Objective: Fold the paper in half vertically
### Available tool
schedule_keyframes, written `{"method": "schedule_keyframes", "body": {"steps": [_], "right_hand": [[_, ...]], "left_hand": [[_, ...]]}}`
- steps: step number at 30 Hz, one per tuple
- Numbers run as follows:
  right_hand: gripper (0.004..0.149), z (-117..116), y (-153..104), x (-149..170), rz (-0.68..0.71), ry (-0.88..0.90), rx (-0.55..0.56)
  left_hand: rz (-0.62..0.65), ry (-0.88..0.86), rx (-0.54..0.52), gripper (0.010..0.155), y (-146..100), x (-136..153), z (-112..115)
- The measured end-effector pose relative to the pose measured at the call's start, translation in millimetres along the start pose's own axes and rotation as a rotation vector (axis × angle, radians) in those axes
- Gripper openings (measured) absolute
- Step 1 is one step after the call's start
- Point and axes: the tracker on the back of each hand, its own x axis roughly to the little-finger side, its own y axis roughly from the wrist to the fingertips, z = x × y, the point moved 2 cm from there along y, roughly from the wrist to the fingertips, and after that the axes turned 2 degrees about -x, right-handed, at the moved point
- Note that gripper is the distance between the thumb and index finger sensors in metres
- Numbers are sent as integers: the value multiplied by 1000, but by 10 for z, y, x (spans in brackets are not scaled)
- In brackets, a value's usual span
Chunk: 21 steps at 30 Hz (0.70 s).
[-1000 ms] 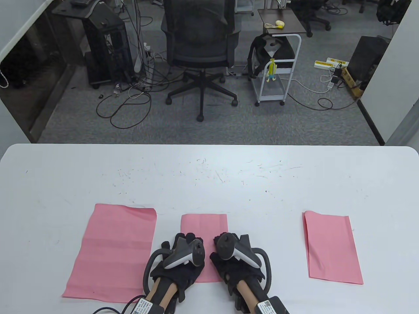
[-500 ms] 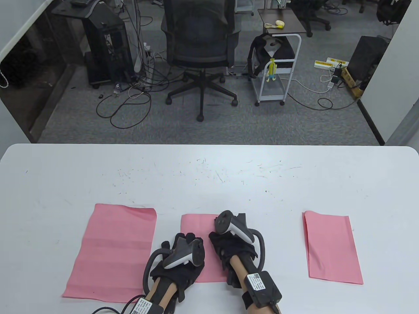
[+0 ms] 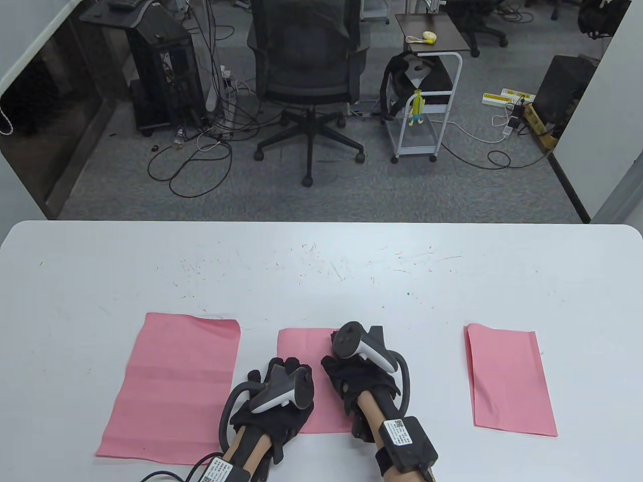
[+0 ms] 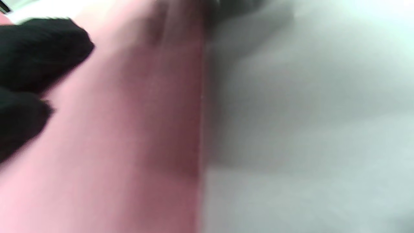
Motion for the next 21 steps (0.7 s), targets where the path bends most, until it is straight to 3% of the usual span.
{"method": "schedule_keyframes", "body": {"steps": [8,14,16,21], "right_hand": [[64,-56,-387,-50,60,-132,27],[61,-297,-329,-40,42,-190,-39],[60,-294,-330,-56,33,-222,15],[60,-270,-316,-60,36,-182,-16]], "left_hand": [[1,-2,3,74,0,2,1],[1,-2,2,74,-1,4,2],[1,-2,4,74,-2,4,1],[2,-3,4,75,-4,4,1]]}}
